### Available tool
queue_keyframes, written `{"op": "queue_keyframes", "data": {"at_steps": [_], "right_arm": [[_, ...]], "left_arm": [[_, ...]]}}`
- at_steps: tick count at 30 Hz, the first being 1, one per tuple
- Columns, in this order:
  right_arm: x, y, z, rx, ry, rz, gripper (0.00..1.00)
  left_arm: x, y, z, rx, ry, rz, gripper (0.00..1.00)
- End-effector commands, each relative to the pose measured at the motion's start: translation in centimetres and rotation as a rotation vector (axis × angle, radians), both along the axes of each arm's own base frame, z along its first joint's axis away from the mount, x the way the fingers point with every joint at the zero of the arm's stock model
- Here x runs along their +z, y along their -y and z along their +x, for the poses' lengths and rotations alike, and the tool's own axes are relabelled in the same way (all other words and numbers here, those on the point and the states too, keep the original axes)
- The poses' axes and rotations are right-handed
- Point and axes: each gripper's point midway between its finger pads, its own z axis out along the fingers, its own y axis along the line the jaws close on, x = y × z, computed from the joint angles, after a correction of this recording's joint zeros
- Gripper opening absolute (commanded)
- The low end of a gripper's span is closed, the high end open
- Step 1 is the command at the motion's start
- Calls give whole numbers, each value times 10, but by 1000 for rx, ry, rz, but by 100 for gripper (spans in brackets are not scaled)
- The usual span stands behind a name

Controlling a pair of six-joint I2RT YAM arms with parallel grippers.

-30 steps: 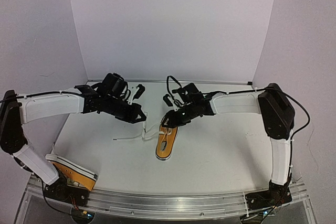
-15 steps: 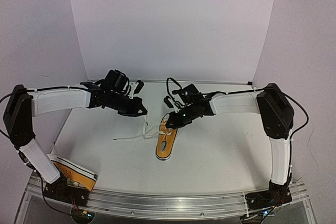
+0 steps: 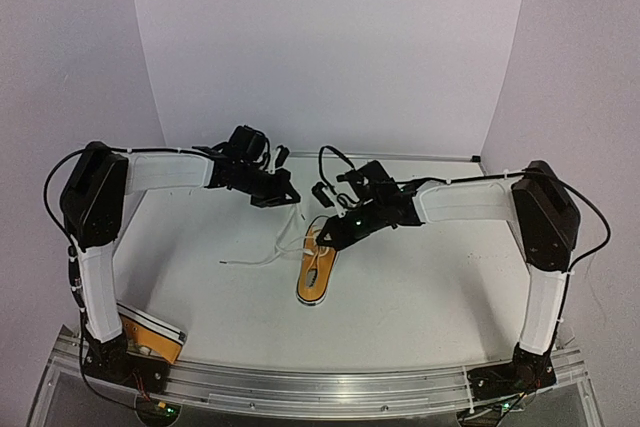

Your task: Tie the shoes

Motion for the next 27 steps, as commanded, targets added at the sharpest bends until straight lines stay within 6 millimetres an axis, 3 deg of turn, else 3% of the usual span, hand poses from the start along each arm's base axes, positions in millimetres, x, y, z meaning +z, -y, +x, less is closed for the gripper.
{"op": "queue_keyframes", "data": {"at_steps": [1,5,10,13,20,27], "right_arm": [[39,-7,-2,38,101,81,0],[44,-7,-1,38,124,90,0],[46,-6,4,26,151,85,0],[44,-4,6,14,157,73,0],[40,1,9,-7,172,52,0],[43,-2,1,26,152,83,0]], "left_arm": [[14,30,4,-76,-10,-121,0],[-6,40,-10,-132,-57,-116,0],[-29,55,-49,-251,-143,-142,0],[-29,55,-72,-303,-194,-202,0],[-6,39,-111,-366,-223,-271,0],[16,29,-113,-332,-161,-279,0]]}}
